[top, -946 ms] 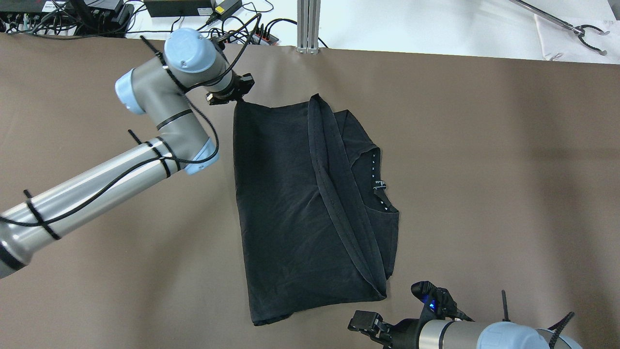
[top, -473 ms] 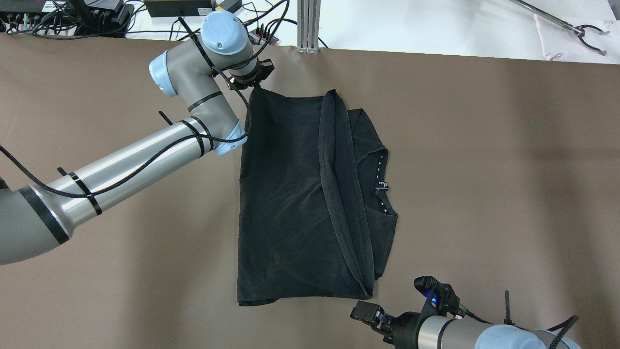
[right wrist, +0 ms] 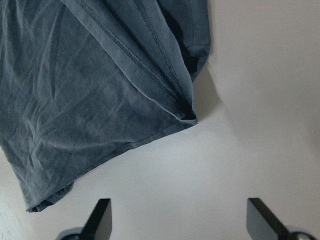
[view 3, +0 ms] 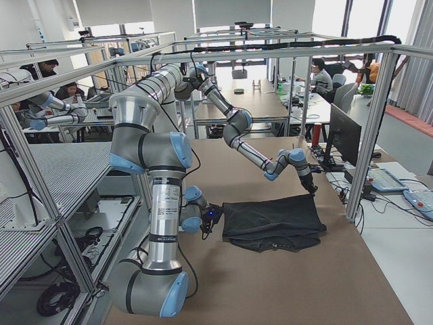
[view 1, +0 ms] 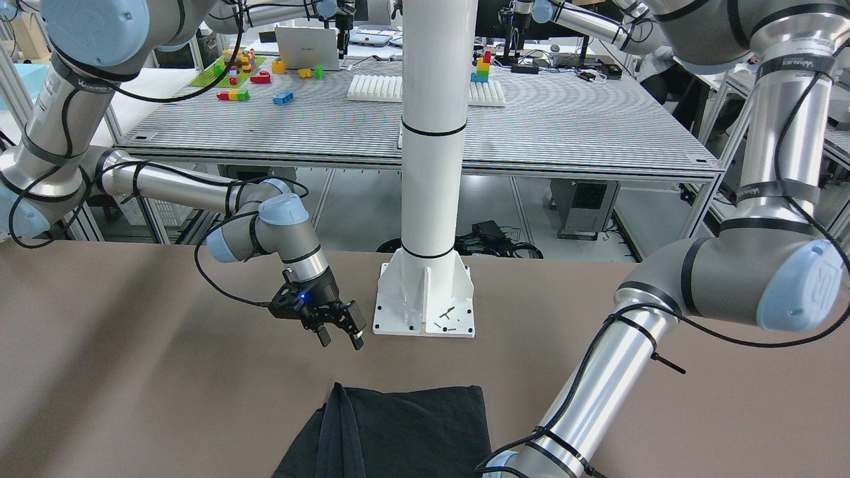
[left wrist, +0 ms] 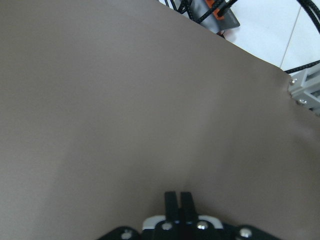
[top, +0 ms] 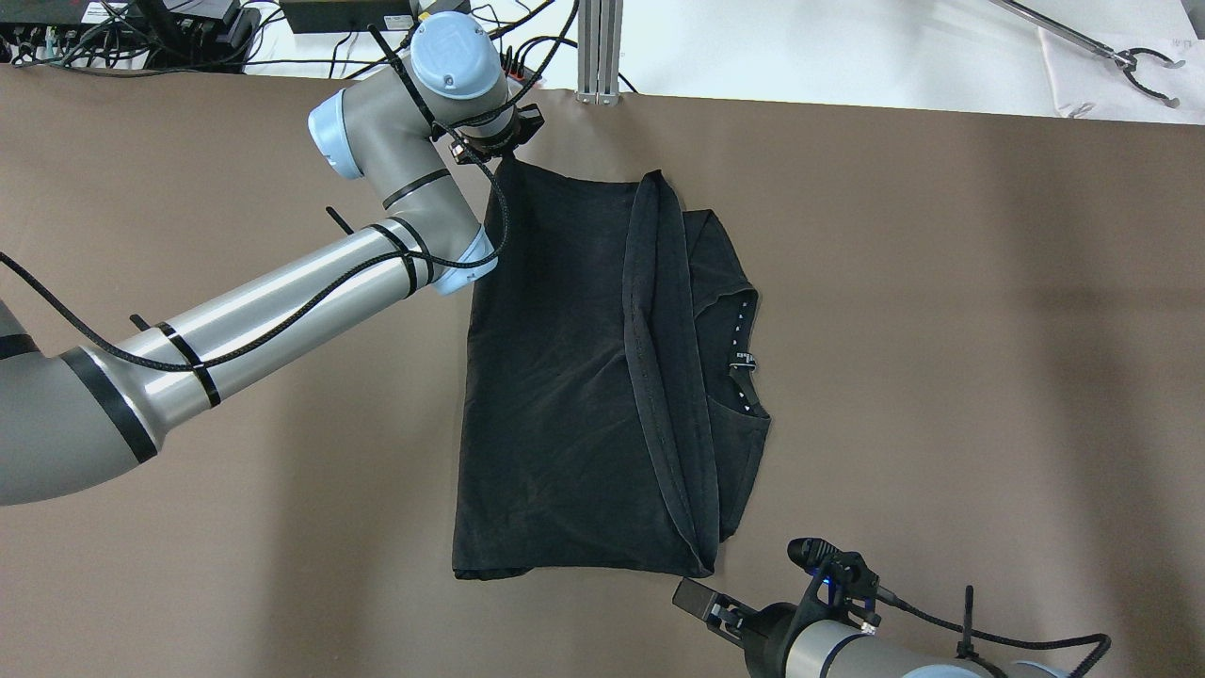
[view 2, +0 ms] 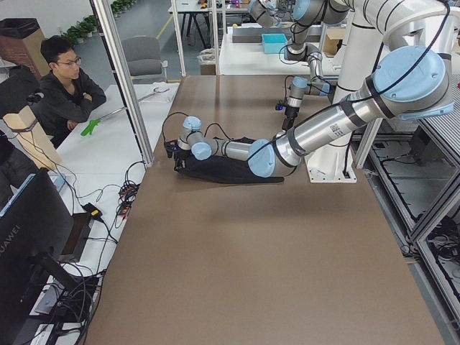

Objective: Fold clothes
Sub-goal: 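Pull the shirt straight with the left gripper while the right gripper holds the near corner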

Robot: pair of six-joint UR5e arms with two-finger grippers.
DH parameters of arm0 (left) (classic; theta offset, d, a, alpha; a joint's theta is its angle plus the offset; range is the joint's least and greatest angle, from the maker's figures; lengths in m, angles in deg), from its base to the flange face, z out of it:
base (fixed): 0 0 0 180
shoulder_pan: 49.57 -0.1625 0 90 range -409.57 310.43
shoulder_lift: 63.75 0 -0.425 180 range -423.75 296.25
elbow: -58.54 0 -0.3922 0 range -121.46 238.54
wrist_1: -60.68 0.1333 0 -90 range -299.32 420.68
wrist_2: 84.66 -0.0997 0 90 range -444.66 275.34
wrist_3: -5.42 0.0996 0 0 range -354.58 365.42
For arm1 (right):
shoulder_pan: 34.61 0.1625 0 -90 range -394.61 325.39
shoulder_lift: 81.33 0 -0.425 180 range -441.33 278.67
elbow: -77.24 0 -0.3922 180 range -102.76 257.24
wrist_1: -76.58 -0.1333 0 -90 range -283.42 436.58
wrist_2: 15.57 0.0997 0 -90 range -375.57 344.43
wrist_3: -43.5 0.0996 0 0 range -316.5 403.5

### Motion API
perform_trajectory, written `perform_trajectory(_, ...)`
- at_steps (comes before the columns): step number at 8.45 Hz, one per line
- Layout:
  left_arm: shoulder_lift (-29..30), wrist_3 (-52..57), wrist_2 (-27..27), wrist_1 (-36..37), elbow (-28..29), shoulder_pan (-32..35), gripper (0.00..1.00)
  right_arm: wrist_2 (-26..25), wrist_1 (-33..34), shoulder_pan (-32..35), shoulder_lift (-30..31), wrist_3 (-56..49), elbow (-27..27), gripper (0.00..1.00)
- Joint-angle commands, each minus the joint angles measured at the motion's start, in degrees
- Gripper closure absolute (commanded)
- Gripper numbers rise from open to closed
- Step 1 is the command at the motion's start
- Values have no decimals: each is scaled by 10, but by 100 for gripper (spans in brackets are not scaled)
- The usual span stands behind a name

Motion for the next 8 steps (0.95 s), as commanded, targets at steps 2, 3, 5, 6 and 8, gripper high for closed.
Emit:
perform_trajectory(2, -19, 15, -6, -1, -41, 7, 5, -41, 47, -9, -20, -49, -1, 5)
perform_trajectory(3, -76, 68, 0, 1, -115, 14, 5, -33, 84, 0, -45, -113, -1, 5)
perform_trajectory(5, -181, 95, 2, 4, -234, 14, 5, -29, 215, 26, -117, -311, -2, 6)
perform_trajectory(6, -213, 99, 25, 4, -265, 15, 5, -30, 228, 29, -141, -404, -9, 8)
perform_trajectory(8, -237, 114, 38, 2, -290, 15, 5, -40, 222, 48, -165, -503, -64, 29)
